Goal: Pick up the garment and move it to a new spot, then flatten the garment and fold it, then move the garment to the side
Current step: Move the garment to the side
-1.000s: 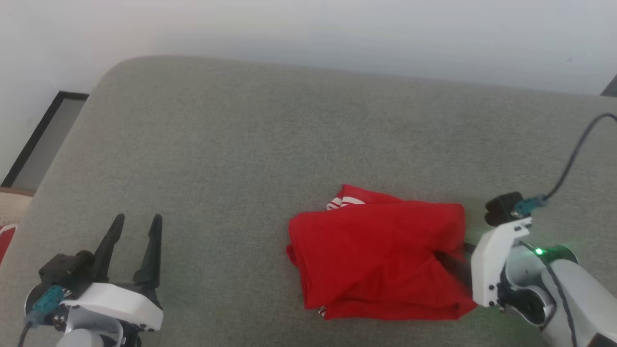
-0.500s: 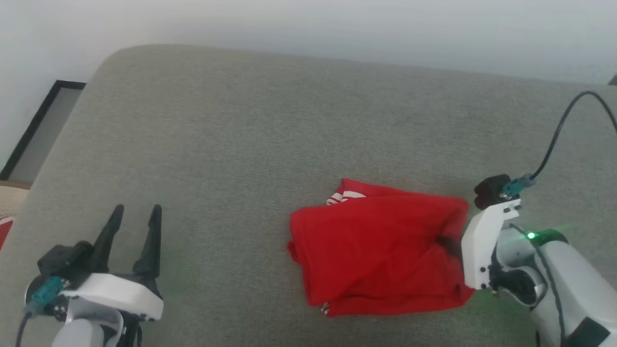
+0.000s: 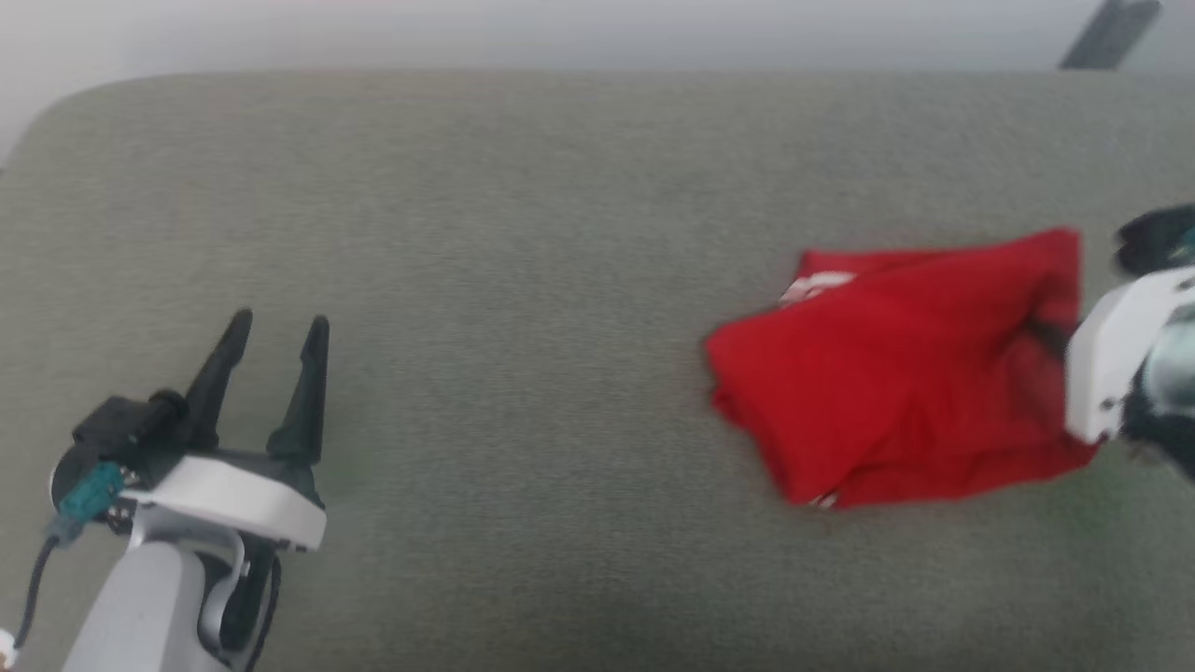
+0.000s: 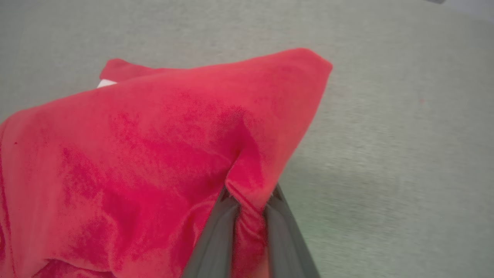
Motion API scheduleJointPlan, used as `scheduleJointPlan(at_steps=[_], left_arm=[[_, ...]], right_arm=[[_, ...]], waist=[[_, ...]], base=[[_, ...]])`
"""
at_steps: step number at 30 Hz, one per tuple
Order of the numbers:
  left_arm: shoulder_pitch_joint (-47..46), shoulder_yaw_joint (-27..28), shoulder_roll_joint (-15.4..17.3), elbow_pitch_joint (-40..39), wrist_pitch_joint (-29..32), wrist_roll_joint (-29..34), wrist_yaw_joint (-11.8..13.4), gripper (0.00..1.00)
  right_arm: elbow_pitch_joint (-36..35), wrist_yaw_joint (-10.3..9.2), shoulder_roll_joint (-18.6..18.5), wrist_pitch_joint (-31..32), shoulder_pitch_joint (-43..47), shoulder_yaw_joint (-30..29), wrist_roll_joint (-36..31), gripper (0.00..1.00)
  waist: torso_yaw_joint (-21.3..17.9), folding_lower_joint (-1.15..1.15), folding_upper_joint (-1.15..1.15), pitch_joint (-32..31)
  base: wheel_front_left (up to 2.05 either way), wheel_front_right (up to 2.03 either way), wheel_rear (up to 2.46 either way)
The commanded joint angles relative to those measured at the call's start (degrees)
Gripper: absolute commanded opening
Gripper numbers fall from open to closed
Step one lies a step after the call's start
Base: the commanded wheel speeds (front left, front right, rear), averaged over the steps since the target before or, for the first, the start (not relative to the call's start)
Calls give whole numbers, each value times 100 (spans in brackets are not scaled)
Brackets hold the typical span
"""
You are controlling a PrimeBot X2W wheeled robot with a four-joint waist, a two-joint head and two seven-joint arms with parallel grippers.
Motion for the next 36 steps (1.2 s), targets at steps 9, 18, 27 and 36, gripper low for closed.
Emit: scheduleJointPlan(at_steps=[9, 18, 27, 36], left_arm=[[-658, -338, 220, -46, -25, 85, -5, 100], [-1155, -707, 366, -49, -24, 102, -5, 100], [-1654, -1086, 488, 61, -25, 61, -5, 100], [-1965, -1346, 571, 148, -25, -28, -5, 100]], right_arm=[[159, -2, -631, -546, -734, -134, -306, 0], [604, -2, -1088, -999, -1334, -39, -501, 0], [1256, -2, -1341, -1607, -1755, 166, -794, 0], [2238, -2, -1102, -2140, -2054, 310, -1232, 0]], waist=[[-817, 0, 0, 565], [-1219, 0, 0, 939], [-1402, 0, 0, 1316], [-1315, 0, 0, 1606]], base=[[0, 0, 0], [0, 0, 0], [0, 0, 0], [0, 0, 0]])
